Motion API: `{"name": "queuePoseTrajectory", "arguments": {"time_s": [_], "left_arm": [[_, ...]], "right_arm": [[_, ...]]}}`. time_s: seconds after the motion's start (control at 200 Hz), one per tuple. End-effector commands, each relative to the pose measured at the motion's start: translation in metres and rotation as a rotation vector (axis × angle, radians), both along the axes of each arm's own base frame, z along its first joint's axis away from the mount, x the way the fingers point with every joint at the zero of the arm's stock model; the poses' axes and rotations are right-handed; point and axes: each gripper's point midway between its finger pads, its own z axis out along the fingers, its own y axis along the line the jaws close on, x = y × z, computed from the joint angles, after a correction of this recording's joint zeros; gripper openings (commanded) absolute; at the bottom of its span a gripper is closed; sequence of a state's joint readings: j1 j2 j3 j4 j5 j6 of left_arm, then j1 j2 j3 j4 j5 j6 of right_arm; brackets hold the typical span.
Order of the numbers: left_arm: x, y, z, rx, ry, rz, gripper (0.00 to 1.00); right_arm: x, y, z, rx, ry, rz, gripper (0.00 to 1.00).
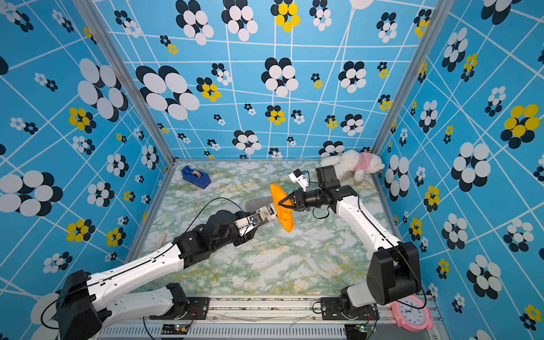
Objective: Wipe the eyeglass case
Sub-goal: Wipe the dirt from the eyeglass case.
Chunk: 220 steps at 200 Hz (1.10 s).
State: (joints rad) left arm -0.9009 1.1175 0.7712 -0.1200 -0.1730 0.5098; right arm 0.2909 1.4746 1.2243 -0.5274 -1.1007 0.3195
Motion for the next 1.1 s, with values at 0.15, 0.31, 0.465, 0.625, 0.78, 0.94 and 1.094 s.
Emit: {"name": "queuePoseTrajectory", "arguments": {"time_s": [0.15,0.31,0.465,0.625,0.78,0.94,1.094], "left_arm": [[-0.011,-0.021,0.033,-0.038,-0.099,-0.074,0.11],[-0.013,-0.015,0.037,-0.045,-0.107,-0.062,0.11],[-0.009,-0.013,0.039,-0.039,-0.123,-0.048,0.11],[-0.001,-0.009,0.042,-0.06,-0.137,-0.015,0.11],[0.011,0.0,0.046,-0.069,-0.165,0.033,0.11],[0.022,0.009,0.045,-0.053,-0.172,0.075,0.11],[0.035,0.022,0.041,-0.088,-0.135,0.143,0.09]], "right_arm": [[0.031,-0.016,0.005,-0.077,-0.094,-0.053,0.0],[0.033,-0.011,-0.013,-0.07,-0.05,-0.035,0.0],[0.016,-0.001,-0.017,-0.002,-0.015,0.022,0.0],[-0.005,0.005,-0.021,0.084,0.06,0.062,0.0],[-0.02,0.008,-0.031,0.111,0.118,0.063,0.0],[-0.029,0.006,-0.022,0.143,0.151,0.048,0.0],[-0.036,0.005,0.016,0.226,0.116,0.045,0.0]]}}
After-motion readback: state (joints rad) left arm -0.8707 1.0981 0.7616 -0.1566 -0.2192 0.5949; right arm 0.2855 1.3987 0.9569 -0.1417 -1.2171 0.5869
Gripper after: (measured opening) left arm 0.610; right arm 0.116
